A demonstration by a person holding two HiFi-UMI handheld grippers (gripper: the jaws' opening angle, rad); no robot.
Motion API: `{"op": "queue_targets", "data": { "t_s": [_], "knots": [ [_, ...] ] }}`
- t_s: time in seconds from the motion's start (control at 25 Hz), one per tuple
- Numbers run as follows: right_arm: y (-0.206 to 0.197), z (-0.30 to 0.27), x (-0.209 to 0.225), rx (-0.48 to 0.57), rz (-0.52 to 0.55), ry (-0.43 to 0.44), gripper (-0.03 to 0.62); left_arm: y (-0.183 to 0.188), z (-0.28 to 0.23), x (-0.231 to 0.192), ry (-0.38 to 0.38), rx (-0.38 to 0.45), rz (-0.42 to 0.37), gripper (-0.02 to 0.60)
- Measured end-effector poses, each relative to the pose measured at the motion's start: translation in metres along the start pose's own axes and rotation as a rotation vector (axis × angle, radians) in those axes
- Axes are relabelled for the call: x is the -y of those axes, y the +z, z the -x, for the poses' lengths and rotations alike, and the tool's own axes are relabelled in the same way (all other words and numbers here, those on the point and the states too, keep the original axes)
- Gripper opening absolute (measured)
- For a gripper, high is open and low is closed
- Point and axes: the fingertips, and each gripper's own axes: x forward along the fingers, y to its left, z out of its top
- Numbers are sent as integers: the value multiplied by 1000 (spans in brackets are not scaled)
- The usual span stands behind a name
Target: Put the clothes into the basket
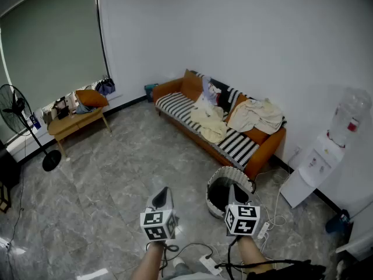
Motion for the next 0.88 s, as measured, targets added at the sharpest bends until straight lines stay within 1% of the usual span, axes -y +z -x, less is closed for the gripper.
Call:
{"op": "queue_targets", "data": {
  "t_s": [0.16, 0.28, 0.44, 0.52, 0.64, 0.8, 0.88],
  "knots": [
    [0, -11, -2, -2, 0, -9, 3, -6, -11, -8, -16, -5, 24, 6],
    [0, -22, -4, 1, -13, -26, 3, -9, -20, -16, -21, -18, 19, 6],
    [4, -44, -6, 13, -18, -55, 3, -3, -38, -26, -35, -13, 4, 5],
    [5, -58, -14, 8, -22, -52, 3, -2, -45, -36, -37, -20, -8, 6],
    [6, -77, -30, -1, -36, -51, 3, -3, -54, -56, -44, -36, -4, 5],
    [6, -95, -46, 7, -66, -66, 3, -2, -62, -81, -50, -42, -20, 5],
    [6, -100, -51, -1, -67, -77, 3, -1, -64, -94, -46, -42, 2, 6]
  ]
}}
